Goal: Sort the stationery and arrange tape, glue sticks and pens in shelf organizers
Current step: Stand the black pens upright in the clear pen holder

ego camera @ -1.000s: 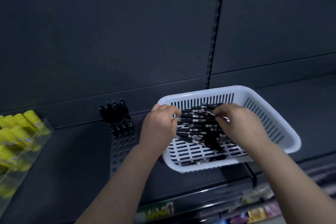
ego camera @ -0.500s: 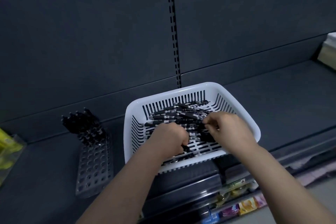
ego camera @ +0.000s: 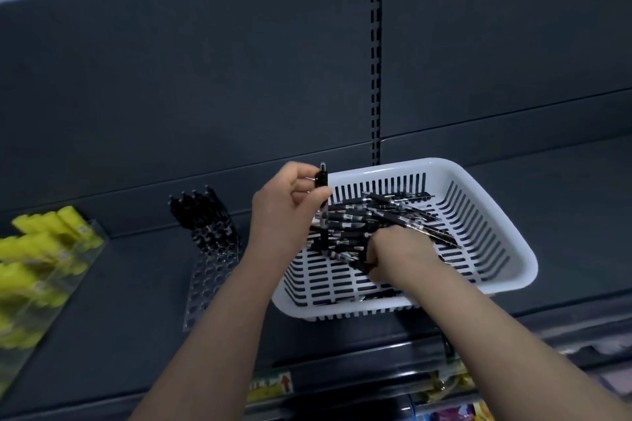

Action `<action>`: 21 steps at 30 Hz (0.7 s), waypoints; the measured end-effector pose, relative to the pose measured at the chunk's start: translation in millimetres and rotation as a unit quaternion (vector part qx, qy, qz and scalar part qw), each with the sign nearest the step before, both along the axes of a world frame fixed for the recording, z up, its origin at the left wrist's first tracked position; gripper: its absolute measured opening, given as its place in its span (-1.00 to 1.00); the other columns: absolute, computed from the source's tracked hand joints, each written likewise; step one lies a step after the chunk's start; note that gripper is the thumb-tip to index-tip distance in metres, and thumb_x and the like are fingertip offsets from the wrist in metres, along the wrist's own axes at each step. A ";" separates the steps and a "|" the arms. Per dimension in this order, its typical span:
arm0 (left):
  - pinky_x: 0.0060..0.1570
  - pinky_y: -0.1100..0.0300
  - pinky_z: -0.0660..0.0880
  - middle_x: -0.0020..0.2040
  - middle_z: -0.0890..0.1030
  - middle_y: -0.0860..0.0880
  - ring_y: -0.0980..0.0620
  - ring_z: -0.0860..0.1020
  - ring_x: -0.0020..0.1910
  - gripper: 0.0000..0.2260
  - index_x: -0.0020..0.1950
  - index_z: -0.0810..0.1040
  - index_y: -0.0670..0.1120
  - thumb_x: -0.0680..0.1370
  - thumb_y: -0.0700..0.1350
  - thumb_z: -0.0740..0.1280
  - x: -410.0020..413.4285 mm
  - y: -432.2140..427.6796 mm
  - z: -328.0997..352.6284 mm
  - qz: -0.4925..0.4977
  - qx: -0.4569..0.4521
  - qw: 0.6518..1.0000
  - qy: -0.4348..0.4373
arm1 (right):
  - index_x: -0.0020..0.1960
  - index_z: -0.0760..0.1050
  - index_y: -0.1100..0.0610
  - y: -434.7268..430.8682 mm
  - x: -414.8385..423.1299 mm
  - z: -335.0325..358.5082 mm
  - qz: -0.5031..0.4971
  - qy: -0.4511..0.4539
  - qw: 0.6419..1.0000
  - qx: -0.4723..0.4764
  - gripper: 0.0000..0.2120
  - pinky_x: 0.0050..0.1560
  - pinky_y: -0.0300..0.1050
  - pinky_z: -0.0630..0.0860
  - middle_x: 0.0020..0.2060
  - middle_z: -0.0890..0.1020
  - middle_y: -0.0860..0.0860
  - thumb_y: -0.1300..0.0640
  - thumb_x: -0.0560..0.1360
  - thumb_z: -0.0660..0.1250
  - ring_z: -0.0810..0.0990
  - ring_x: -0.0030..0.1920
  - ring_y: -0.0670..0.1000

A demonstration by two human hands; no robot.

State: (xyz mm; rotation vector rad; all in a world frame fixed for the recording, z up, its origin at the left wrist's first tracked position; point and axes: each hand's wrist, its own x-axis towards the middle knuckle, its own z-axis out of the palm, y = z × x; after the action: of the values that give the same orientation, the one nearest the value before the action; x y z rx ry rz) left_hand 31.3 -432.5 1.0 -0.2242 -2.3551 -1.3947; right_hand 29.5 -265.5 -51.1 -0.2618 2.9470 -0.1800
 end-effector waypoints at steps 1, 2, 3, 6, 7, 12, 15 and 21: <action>-0.16 0.40 0.50 -0.22 0.63 0.13 0.26 0.60 -0.23 -0.82 -0.10 0.53 0.17 0.46 -0.11 0.45 1.4 -3.2 0.4 0.000 0.006 1.000 -0.003 | -0.01 0.60 -0.03 -1.8 -0.1 -1.3 -0.002 0.001 1.000 0.010 -0.81 -0.20 -0.17 0.43 -0.09 0.62 -0.05 0.05 0.37 0.40 0.59 -0.11 0.04; -0.13 0.36 0.53 -0.21 0.64 0.13 0.23 0.61 -0.20 -0.82 -0.12 0.54 0.18 0.47 -0.11 0.44 2.9 -6.5 0.8 0.004 0.011 1.000 -0.004 | -0.03 0.59 -0.04 -2.6 -0.1 -1.3 -0.005 0.003 1.000 0.012 -0.82 -0.20 -0.17 0.43 -0.12 0.61 -0.06 0.03 0.36 0.40 0.57 -0.14 0.03; -0.13 0.33 0.54 -0.21 0.64 0.15 0.22 0.61 -0.19 -0.83 -0.13 0.54 0.18 0.47 -0.10 0.44 4.4 -10.3 1.5 0.013 0.017 1.000 -0.002 | -0.07 0.59 -0.05 -2.5 0.3 -0.3 -0.009 0.006 1.000 0.002 -0.83 -0.19 -0.18 0.43 -0.17 0.59 -0.09 0.01 0.34 0.41 0.55 -0.16 0.02; -0.16 0.37 0.52 -0.22 0.63 0.17 0.25 0.60 -0.21 -0.85 -0.13 0.55 0.15 0.48 -0.11 0.43 6.8 -26.1 6.7 0.053 0.044 0.997 0.023 | -0.22 0.52 -0.09 0.2 1.1 7.2 -0.036 0.007 0.991 -0.126 -0.89 -0.19 -0.23 0.45 -0.26 0.56 -0.18 0.04 0.31 0.44 0.54 -0.17 -0.07; -0.16 0.38 0.51 -0.21 0.63 0.15 0.24 0.60 -0.21 -0.85 -0.12 0.55 0.14 0.48 -0.12 0.43 7.4 -32.9 9.6 0.066 0.053 0.996 0.037 | -0.25 0.50 -0.10 -0.4 1.9 12.1 -0.039 0.013 0.981 -0.191 -0.86 -0.25 -0.29 0.43 -0.27 0.57 -0.20 0.07 0.33 0.46 0.56 -0.18 -0.11; -0.20 0.42 0.48 -0.21 0.62 0.13 0.23 0.58 -0.25 -0.78 -0.06 0.55 0.17 0.50 -0.18 0.40 10.4 -75.3 28.5 0.117 0.104 0.981 0.113 | -0.17 0.57 -0.12 -31.3 4.4 48.8 -0.006 0.137 0.889 -0.437 -0.83 -0.30 -0.47 0.38 -0.34 0.57 -0.15 0.16 0.41 0.45 0.52 -0.32 -0.25; -0.23 0.45 0.45 -0.22 0.61 0.15 0.28 0.55 -0.29 -0.77 -0.06 0.54 0.20 0.50 -0.17 0.39 13.1 -104.2 31.8 0.146 0.098 0.977 0.121 | 0.00 0.61 -0.10 -62.6 3.9 68.5 0.036 0.200 0.852 -0.482 -0.80 -0.22 -0.52 0.37 -0.22 0.58 -0.16 0.17 0.45 0.42 0.54 -0.19 -0.28; -0.18 0.40 0.45 -0.25 0.58 0.20 0.31 0.55 -0.27 -0.86 -0.07 0.54 0.10 0.48 -0.13 0.42 22.1 -157.4 17.4 0.222 -0.002 0.971 0.088 | 0.01 0.60 -0.05 -122.9 2.1 72.1 0.090 0.199 0.847 -0.484 -0.81 -0.15 -0.43 0.45 -0.20 0.58 -0.13 0.18 0.44 0.42 0.55 -0.17 -0.20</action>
State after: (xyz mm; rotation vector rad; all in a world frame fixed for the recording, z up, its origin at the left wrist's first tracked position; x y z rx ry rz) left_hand 53.4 -589.9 18.4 0.1663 -2.0919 -1.1038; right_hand 31.6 -388.3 21.0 -0.7675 2.8722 -1.7708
